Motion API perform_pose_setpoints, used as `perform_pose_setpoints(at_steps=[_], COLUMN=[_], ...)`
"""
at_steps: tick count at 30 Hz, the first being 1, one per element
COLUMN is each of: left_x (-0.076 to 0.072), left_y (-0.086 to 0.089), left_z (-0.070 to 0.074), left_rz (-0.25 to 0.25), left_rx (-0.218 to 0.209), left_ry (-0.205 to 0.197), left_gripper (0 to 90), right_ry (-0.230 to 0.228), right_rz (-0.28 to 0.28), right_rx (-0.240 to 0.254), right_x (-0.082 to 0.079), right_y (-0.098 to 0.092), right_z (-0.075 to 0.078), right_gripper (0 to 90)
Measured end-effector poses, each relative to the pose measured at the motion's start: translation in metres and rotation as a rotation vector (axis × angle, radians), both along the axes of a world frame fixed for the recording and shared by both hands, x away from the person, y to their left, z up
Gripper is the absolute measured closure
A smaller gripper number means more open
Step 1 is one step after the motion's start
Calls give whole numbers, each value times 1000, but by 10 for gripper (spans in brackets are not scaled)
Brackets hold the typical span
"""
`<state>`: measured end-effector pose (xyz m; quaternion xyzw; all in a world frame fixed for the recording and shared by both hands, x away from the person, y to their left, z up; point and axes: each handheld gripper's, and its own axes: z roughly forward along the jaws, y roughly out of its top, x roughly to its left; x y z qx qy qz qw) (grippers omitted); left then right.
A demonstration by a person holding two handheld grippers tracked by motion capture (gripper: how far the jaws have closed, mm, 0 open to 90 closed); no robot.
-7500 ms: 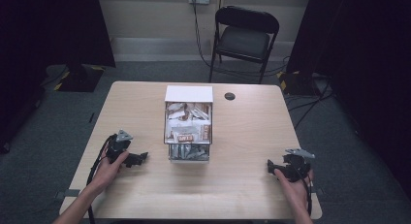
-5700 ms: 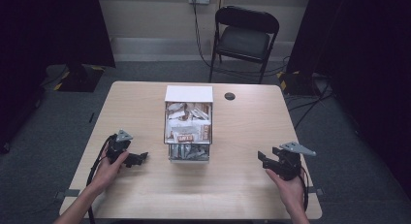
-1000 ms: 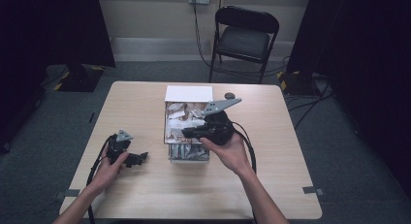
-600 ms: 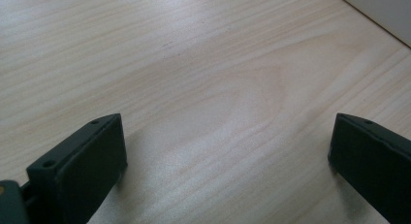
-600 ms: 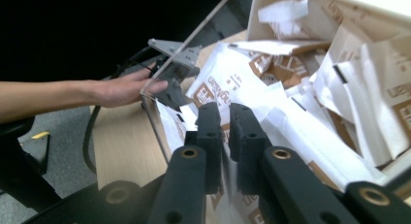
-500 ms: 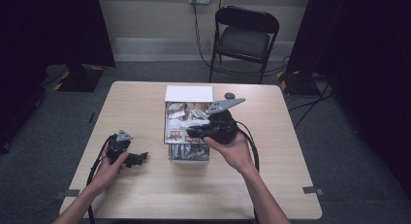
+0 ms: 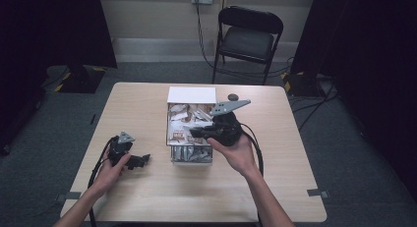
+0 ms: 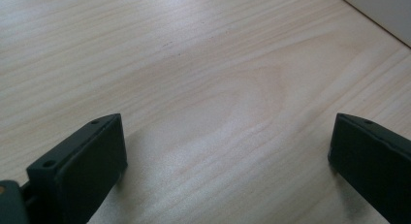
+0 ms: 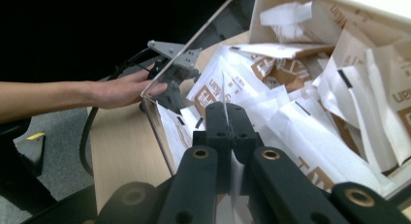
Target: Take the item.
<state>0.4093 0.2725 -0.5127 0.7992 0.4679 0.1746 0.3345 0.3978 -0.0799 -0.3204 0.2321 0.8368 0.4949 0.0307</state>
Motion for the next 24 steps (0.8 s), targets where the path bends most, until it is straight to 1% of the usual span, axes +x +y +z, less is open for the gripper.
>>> perform_pose_setpoints(at_steps=[4,6,10,15,18,24], left_x=[0,0,0,0,0,0], left_y=[0,0,0,0,0,0], left_z=[0,0,0,0,0,0], left_rz=[0,0,0,0,0,0], left_rx=[0,0,0,0,-1,0], left_ry=[0,0,0,0,0,0], left_gripper=[0,0,0,0,0,0], right_ry=[-18,-20,-36,-39,-51,-58], right_rz=[-5,-7,-30,-47,-54,-66], right_rx=[14,18,41,56,70,78], right_x=[-2,-2,-2,-1,-3,-4], right_y=[0,0,-3,-5,-7,-9], right_z=[3,3,5,5,8,10], right_gripper=[900,900,900,900,900,900])
